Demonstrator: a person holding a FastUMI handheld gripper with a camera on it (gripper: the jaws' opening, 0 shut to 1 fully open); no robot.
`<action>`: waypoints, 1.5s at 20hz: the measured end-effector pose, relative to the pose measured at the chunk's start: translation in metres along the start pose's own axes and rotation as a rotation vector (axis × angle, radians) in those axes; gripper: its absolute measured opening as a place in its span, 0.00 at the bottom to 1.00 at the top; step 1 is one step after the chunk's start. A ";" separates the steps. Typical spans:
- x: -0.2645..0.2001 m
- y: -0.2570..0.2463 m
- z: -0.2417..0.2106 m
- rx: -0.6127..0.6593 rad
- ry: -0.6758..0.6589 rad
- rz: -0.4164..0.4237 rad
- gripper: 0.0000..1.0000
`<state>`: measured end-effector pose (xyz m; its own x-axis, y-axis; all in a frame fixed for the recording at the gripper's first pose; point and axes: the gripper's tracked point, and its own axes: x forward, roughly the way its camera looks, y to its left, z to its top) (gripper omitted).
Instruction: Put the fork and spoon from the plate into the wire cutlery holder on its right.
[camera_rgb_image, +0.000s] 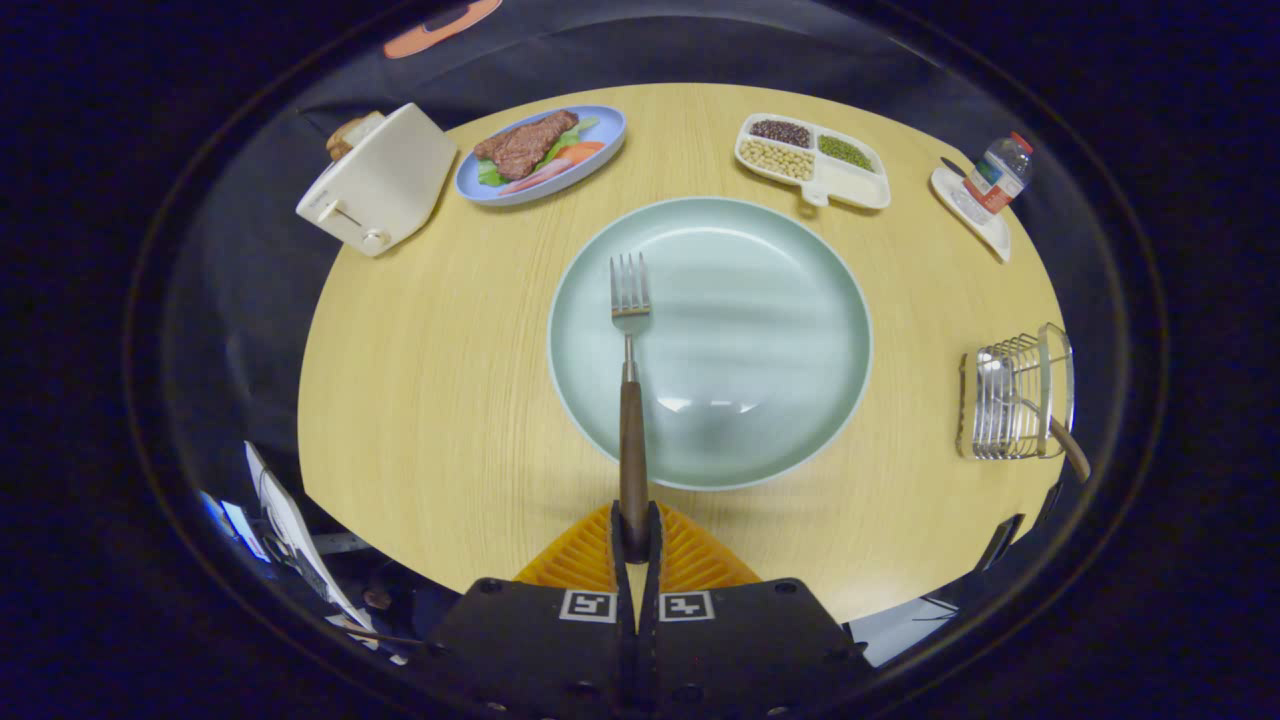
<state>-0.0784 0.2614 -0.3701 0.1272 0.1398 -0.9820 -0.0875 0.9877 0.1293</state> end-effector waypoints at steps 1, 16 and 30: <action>-0.006 -0.004 0.002 0.005 -0.009 0.007 0.01; -0.157 -0.200 0.006 0.236 -0.160 -0.028 0.01; -0.155 -0.246 -0.040 0.322 -0.043 -0.033 0.01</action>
<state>-0.1157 -0.0060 -0.2552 0.1669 0.1031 -0.9806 0.2333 0.9622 0.1409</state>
